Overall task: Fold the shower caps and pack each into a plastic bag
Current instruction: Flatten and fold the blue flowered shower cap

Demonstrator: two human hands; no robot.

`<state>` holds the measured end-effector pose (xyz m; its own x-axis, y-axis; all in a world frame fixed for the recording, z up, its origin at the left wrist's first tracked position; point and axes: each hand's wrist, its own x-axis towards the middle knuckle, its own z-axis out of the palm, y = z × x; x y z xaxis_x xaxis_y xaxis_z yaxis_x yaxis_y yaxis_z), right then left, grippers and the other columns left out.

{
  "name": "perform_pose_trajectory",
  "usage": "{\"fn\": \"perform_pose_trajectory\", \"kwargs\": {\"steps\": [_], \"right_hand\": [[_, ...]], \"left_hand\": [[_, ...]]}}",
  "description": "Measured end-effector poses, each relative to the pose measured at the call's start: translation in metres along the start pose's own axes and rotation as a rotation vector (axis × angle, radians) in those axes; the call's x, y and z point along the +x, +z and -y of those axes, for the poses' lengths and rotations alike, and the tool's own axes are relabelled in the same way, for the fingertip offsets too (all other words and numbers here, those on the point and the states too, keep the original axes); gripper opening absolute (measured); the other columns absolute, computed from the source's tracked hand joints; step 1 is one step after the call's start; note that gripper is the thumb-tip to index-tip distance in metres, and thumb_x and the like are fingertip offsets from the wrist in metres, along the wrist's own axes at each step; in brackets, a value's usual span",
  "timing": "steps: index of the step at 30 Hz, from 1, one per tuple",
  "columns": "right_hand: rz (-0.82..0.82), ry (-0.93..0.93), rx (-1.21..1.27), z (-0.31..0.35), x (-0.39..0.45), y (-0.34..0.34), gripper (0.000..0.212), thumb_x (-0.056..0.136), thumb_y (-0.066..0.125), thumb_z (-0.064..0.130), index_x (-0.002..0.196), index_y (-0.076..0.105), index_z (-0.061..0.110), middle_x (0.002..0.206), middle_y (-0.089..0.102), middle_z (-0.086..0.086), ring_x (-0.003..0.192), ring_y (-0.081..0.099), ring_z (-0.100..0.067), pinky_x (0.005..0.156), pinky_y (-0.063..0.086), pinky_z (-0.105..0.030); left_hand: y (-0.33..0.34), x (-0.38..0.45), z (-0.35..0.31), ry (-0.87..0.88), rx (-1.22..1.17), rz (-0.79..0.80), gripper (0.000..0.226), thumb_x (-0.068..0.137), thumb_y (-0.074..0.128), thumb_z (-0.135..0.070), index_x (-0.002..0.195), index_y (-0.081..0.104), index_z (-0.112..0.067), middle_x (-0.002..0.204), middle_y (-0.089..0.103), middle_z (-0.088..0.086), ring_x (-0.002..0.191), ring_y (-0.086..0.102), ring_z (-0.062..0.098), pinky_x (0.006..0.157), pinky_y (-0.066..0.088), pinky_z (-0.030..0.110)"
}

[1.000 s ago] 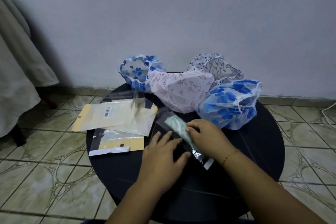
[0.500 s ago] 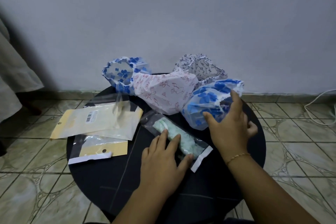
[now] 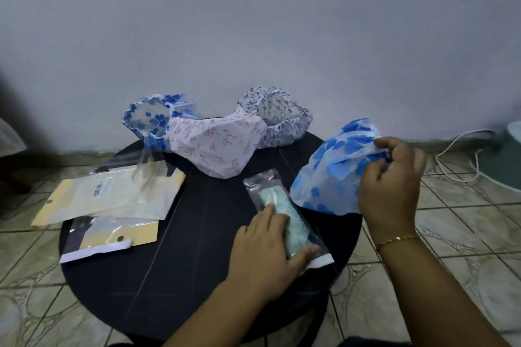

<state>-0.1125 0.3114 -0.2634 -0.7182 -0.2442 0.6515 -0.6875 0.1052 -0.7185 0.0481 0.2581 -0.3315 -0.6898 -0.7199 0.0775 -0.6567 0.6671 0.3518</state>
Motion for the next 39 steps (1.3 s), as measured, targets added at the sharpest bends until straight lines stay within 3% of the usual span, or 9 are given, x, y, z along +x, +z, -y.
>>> {"fn": "perform_pose_trajectory", "kwargs": {"steps": [5, 12, 17, 19, 21, 26, 29, 34, 39], "right_hand": [[-0.073, -0.06, 0.005, -0.007, 0.013, -0.02, 0.029, 0.085, 0.036, -0.012, 0.103, 0.056, -0.003, 0.113, 0.043, -0.026, 0.09, 0.046, -0.017, 0.077, 0.024, 0.009], [-0.066, -0.209, 0.004, -0.008, 0.015, -0.013, 0.03, 0.08, 0.038, -0.014, 0.097, 0.059, -0.003, 0.103, 0.046, -0.024, 0.092, 0.045, -0.01, 0.087, 0.026, 0.004], [0.074, -0.452, 0.095, 0.026, 0.002, 0.0, 0.033, 0.072, 0.038, -0.006, 0.093, 0.061, 0.001, 0.092, 0.054, -0.021, 0.087, 0.046, -0.014, 0.087, 0.035, -0.01], [0.22, -0.612, 0.154, 0.045, -0.012, 0.006, 0.027, 0.074, 0.044, 0.0, 0.094, 0.061, 0.005, 0.088, 0.057, -0.019, 0.084, 0.05, -0.022, 0.081, 0.044, -0.028], [0.36, -0.763, 0.176, 0.062, -0.034, 0.012, 0.022, 0.076, 0.057, -0.003, 0.096, 0.063, 0.007, 0.088, 0.06, -0.016, 0.082, 0.055, -0.029, 0.079, 0.046, -0.038], [0.411, -0.938, 0.184, 0.075, -0.076, 0.019, 0.033, 0.096, 0.039, 0.011, 0.093, 0.071, 0.012, 0.09, 0.07, -0.003, 0.102, 0.063, -0.02, 0.097, 0.043, -0.042], [0.339, -0.966, 0.147, 0.076, -0.082, 0.017, 0.026, 0.094, 0.045, 0.017, 0.098, 0.071, 0.02, 0.102, 0.071, 0.005, 0.113, 0.06, -0.018, 0.102, 0.037, -0.047], [0.092, -0.372, 0.159, 0.073, -0.084, 0.009, 0.046, 0.081, 0.059, 0.037, 0.121, 0.047, 0.02, 0.131, 0.048, -0.003, 0.127, 0.042, -0.023, 0.107, 0.03, -0.044], [0.506, 0.695, 0.576, 0.057, -0.066, 0.014, 0.061, 0.074, 0.066, 0.055, 0.123, 0.053, 0.02, 0.119, 0.063, -0.002, 0.105, 0.062, -0.019, 0.094, 0.049, -0.046]], "left_hand": [[0.001, 0.063, -0.004, 0.124, 0.039, 0.137, 0.074, 0.083, 0.045, -0.068, 0.141, 0.029, -0.025, 0.159, 0.001, -0.002, 0.145, 0.004, 0.016, 0.114, 0.02, 0.038], [-0.005, 0.11, -0.007, 0.117, 0.099, 0.119, 0.061, 0.095, 0.043, -0.044, 0.148, 0.021, -0.022, 0.159, -0.009, 0.004, 0.145, 0.0, 0.023, 0.116, 0.014, 0.04], [-0.033, 0.095, -0.013, -0.091, -0.767, -0.087, 0.03, 0.097, 0.046, -0.026, 0.121, 0.059, -0.013, 0.13, 0.057, 0.01, 0.117, 0.055, 0.022, 0.096, 0.046, 0.034], [-0.057, 0.074, -0.013, -0.219, -1.314, 0.043, 0.044, 0.098, 0.038, -0.043, 0.105, 0.066, -0.009, 0.102, 0.07, 0.011, 0.092, 0.068, 0.019, 0.072, 0.055, 0.027], [-0.079, 0.052, -0.004, -0.171, -1.706, 0.233, 0.066, 0.093, 0.031, -0.06, 0.1, 0.07, -0.008, 0.094, 0.07, 0.012, 0.089, 0.068, 0.019, 0.071, 0.056, 0.027], [-0.094, 0.0, 0.025, -0.145, -1.85, 0.214, 0.042, 0.061, 0.067, -0.047, 0.06, 0.074, -0.005, 0.059, 0.067, 0.004, 0.054, 0.067, 0.01, 0.047, 0.052, 0.02], [-0.083, -0.019, 0.046, -0.211, -1.881, 0.314, 0.052, 0.082, 0.052, -0.054, 0.094, 0.076, -0.01, 0.095, 0.072, 0.013, 0.087, 0.07, 0.02, 0.07, 0.057, 0.031], [-0.071, -0.025, 0.064, -0.365, -1.636, 0.101, 0.062, 0.079, 0.052, -0.066, 0.121, 0.062, -0.022, 0.122, 0.065, 0.008, 0.113, 0.06, 0.029, 0.105, 0.039, 0.049], [-0.074, -0.028, 0.068, -0.414, -1.631, 0.004, 0.053, 0.082, 0.049, -0.057, 0.115, 0.064, -0.018, 0.115, 0.068, 0.009, 0.099, 0.066, 0.026, 0.096, 0.046, 0.044]]}}
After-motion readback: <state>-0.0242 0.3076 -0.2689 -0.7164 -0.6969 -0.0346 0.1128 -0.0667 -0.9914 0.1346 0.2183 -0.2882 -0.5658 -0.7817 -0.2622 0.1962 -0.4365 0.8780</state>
